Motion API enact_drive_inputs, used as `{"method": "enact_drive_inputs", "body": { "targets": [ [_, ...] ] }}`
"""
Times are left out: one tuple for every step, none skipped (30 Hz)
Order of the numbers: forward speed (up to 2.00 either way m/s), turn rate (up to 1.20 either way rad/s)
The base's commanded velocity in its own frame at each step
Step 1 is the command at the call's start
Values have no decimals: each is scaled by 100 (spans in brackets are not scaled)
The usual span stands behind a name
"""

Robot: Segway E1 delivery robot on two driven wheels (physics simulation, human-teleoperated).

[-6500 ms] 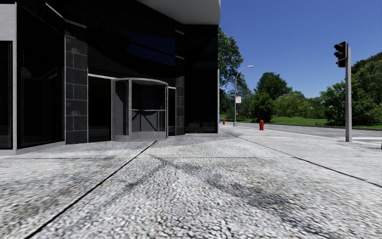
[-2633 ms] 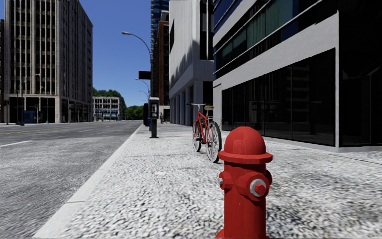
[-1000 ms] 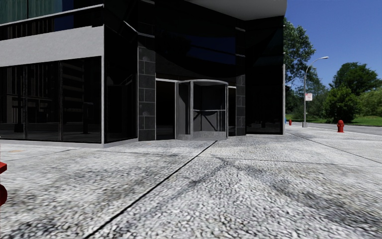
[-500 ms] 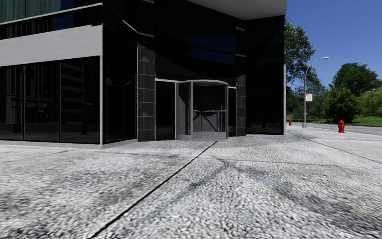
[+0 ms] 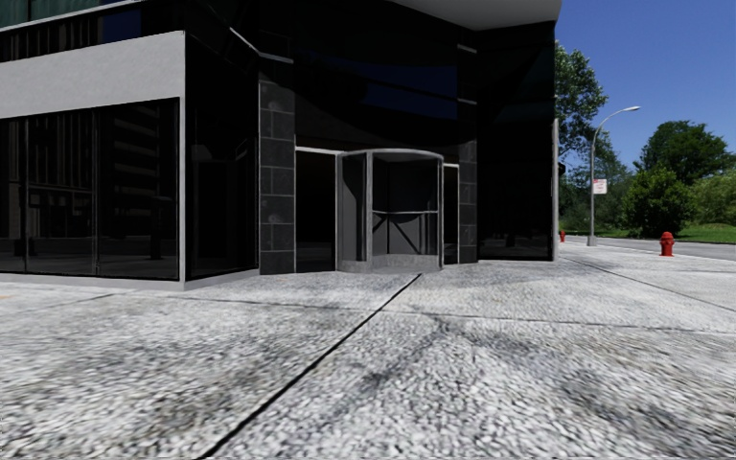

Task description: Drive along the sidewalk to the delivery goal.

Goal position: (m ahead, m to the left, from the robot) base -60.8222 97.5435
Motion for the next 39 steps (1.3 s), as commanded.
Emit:
{"method": "enact_drive_inputs", "body": {
  "targets": [
    [72,0],
    [72,0],
    [73,0],
    [73,0],
    [73,0],
    [73,0],
    [73,0],
    [73,0],
    [73,0],
    [73,0],
    [73,0],
    [73,0],
    [73,0],
    [73,0],
    [73,0],
    [73,0],
    [73,0],
    [73,0],
    [73,0],
    [73,0],
    [75,0],
    [77,0],
    [79,0],
    [80,0],
    [80,0],
    [80,0],
    [81,0],
    [81,0],
    [81,0],
    [83,0],
    [84,0],
    [84,0],
    [85,0],
    [86,0],
    [88,0],
    [90,0],
    [91,0],
    [92,0],
    [95,0]
  ]
}}
